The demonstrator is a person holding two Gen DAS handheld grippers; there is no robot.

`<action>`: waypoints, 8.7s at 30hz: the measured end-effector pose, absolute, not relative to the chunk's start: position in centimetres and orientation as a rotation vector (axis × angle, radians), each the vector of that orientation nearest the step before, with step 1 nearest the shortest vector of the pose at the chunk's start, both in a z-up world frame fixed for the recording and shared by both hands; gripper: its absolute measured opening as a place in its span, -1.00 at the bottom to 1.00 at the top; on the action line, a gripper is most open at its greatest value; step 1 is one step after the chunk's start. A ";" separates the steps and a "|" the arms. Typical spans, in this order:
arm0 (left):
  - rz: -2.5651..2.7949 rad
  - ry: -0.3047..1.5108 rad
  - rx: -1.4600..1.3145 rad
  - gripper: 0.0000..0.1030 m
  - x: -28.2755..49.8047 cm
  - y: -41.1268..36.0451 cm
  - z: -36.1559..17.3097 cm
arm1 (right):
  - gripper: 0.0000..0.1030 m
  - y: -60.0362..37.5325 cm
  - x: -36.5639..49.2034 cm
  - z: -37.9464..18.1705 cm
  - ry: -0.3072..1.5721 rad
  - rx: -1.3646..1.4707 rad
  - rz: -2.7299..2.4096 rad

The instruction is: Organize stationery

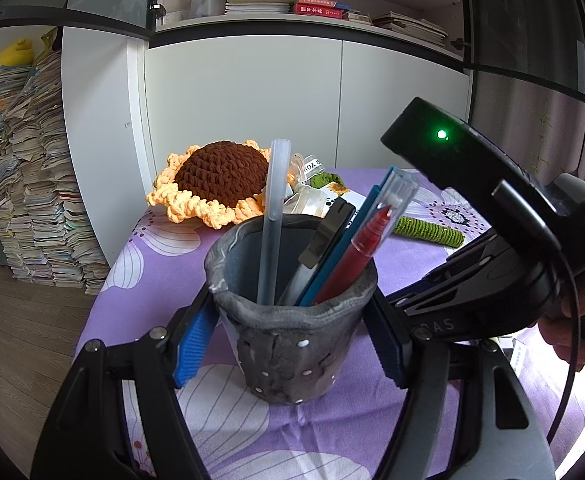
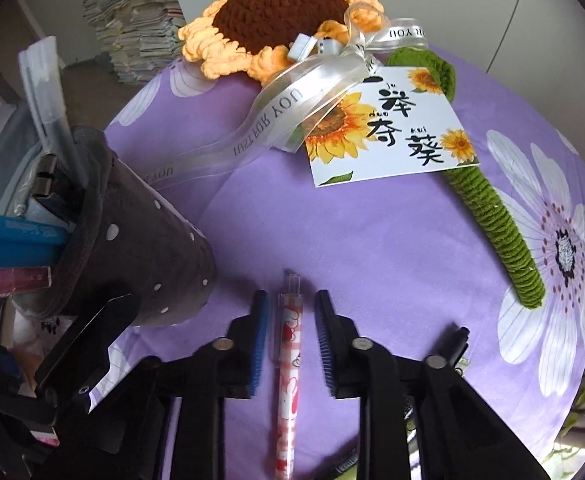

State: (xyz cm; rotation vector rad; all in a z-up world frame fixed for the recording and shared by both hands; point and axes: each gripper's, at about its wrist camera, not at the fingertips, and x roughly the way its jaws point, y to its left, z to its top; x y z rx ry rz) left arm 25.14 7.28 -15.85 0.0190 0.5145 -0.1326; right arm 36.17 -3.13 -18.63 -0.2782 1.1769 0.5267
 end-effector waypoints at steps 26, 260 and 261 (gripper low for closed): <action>-0.134 0.519 0.017 0.37 25.1 7.3 -16.0 | -0.72 -7.8 27.1 -3.7 0.691 -0.073 0.559; -0.137 0.570 0.004 0.37 25.4 6.8 -16.4 | -0.70 -5.7 26.3 1.9 0.496 0.013 0.661; -0.138 0.573 0.003 0.37 25.4 6.8 -16.4 | -0.70 -5.4 26.6 1.7 0.499 0.022 0.674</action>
